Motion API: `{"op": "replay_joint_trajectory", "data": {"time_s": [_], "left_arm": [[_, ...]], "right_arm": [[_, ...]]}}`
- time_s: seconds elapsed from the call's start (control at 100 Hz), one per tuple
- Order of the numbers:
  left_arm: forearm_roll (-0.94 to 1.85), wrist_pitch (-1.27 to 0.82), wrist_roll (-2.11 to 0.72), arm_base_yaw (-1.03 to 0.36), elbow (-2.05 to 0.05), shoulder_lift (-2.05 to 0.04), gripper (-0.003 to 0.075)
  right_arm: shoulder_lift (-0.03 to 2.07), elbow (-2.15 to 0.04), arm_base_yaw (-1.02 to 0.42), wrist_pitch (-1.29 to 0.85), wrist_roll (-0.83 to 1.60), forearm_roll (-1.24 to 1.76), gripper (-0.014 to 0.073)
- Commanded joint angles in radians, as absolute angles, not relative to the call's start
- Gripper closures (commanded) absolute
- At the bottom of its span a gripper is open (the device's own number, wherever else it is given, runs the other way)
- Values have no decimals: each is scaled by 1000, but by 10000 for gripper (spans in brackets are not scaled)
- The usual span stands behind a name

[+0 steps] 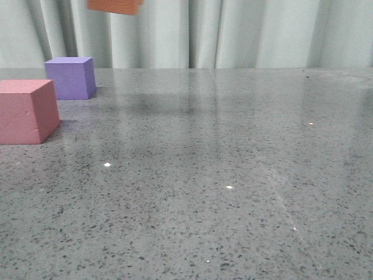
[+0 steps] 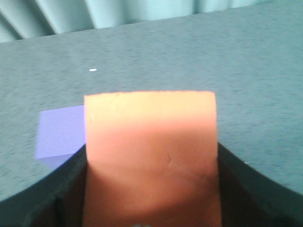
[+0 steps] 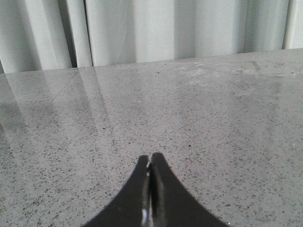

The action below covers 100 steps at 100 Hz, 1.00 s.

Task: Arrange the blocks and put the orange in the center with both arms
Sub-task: 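Lift the orange cube and carry it toward the purple cube, then lower the orange cube between the pink and purple cubes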

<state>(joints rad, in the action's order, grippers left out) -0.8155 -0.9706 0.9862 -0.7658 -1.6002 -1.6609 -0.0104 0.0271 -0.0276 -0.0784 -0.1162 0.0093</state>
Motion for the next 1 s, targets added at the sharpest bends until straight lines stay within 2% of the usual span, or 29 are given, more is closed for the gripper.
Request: {"op": "replay_joint_trajectory", "data": {"time_s": [0.0, 0.2, 0.41, 0.99], "left_arm": [[-866, -920, 983, -719, -1547, -1570, 468], [-810, -706, 971, -602, -1333, -1451, 468], [-769, -602, 971, -499, -1202, -1417, 468], [-770, -512, 971, -476, -1168, -1479, 468]], "right_arm": [[-36, 14, -20, 0, -109, 9, 661], [-36, 14, -20, 0, -109, 9, 661], [-36, 14, -20, 0, -109, 9, 661], [-36, 14, -20, 0, -109, 9, 661]]}}
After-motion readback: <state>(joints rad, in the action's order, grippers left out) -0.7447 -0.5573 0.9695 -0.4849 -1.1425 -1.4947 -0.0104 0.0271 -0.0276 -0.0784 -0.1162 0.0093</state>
